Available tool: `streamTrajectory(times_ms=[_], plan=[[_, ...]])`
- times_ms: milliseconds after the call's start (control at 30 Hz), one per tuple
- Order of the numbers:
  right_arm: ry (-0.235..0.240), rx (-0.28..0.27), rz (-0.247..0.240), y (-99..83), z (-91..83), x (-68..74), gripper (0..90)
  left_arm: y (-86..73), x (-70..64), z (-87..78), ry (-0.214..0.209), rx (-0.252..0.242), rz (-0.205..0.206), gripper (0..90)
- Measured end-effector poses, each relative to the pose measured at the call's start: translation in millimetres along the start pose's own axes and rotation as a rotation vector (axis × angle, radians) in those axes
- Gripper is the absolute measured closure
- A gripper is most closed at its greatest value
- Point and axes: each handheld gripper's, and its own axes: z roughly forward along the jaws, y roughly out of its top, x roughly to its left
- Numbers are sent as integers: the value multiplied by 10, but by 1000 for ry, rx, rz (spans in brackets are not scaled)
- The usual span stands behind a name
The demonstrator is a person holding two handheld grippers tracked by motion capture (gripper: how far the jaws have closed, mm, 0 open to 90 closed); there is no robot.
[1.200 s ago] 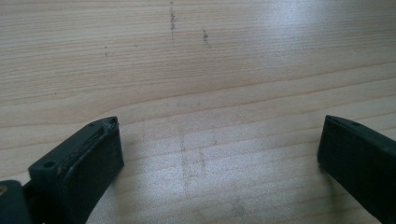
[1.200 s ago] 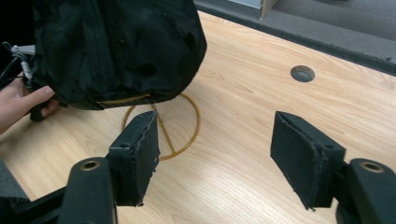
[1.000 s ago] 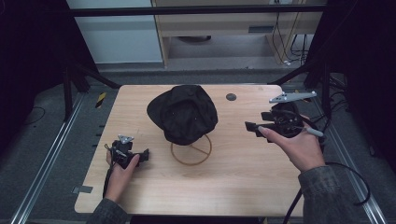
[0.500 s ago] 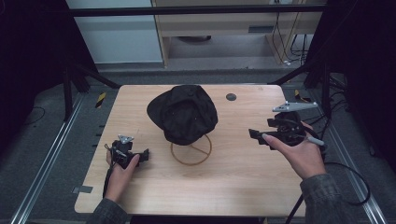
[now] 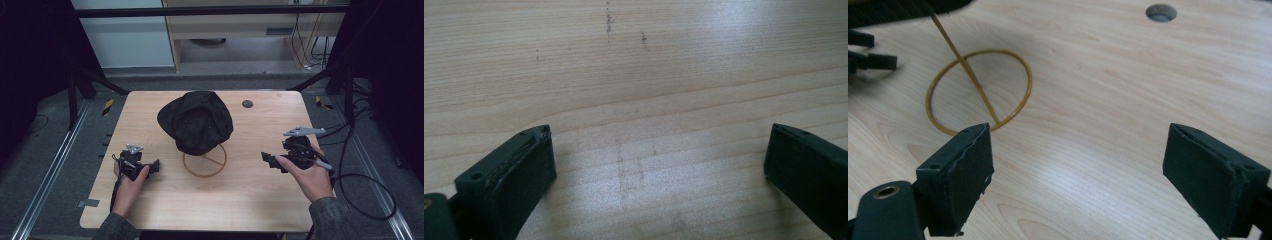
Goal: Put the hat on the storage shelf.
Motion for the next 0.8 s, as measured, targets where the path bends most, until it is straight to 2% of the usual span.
streamTrajectory(times_ms=[467, 567, 700, 800], plan=[[21, 85, -2, -368, 464, 70, 126, 0, 0, 0, 0, 0, 0, 0], [17, 106, -14, -437, 559, 96, 129, 0, 0, 0, 0, 0, 0, 0], [23, 120, -8, -518, 693, 114, 131, 0, 0, 0, 0, 0, 0, 0], [24, 127, 17, -573, 805, 130, 135, 0, 0, 0, 0, 0, 0, 0]])
